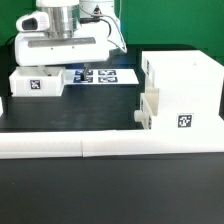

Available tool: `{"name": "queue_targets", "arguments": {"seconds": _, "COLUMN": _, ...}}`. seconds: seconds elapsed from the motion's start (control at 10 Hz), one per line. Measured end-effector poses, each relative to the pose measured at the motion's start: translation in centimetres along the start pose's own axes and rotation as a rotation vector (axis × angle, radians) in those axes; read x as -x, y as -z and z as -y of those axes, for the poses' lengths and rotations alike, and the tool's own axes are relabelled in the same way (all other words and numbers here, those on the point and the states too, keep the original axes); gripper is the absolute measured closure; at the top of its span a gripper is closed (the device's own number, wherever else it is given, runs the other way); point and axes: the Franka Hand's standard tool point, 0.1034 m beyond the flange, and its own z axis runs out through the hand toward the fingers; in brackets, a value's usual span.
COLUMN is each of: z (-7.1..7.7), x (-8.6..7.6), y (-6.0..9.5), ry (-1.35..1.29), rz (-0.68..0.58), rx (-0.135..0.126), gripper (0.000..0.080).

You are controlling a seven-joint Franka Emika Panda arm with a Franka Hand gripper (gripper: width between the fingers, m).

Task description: Assemble drawer

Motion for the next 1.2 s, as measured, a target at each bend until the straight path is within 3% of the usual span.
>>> {"name": "queue_targets", "arguments": {"seconds": 0.1, "z": 0.0, "x": -0.1, "y": 0.0, "ry": 0.001, "rz": -0.003, "rx": 0.001, "gripper": 0.0273}}
{"name": "queue_targets", "arguments": {"seconds": 0.3, "z": 0.0, "x": -0.1, "y": 0.0, "ry": 0.006, "rz": -0.003, "rx": 0.001, "gripper": 0.0547}}
{"name": "queue_targets", "arguments": {"seconds": 0.4, "z": 0.0, "x": -0.1, "y": 0.0, "ry": 0.009, "rz": -0.003, "rx": 0.001, "gripper": 0.0547}}
{"name": "queue_targets", "arguments": {"seconds": 0.5, "z": 0.0, "x": -0.1, "y": 0.0, "ry": 0.01, "rz": -0.003, "rx": 0.001, "gripper": 0.072}}
{"name": "queue_targets", "arguments": {"seconds": 0.6, "z": 0.0, "x": -0.1, "y": 0.0, "ry": 0.011, "rz": -0.004, "rx": 0.002, "gripper": 0.0757}}
{"name": "queue_targets", "arguments": {"seconds": 1.0, "z": 0.0, "x": -0.1, "y": 0.0, "ry": 0.011, "rz": -0.004, "rx": 0.002, "gripper": 0.0757}}
{"name": "queue_targets", "arguments": {"seconds": 1.2, "z": 1.1, "x": -1.3, "y": 0.9, "ry": 0.033, "rz": 0.0, "rx": -0.007, "gripper": 0.0757}}
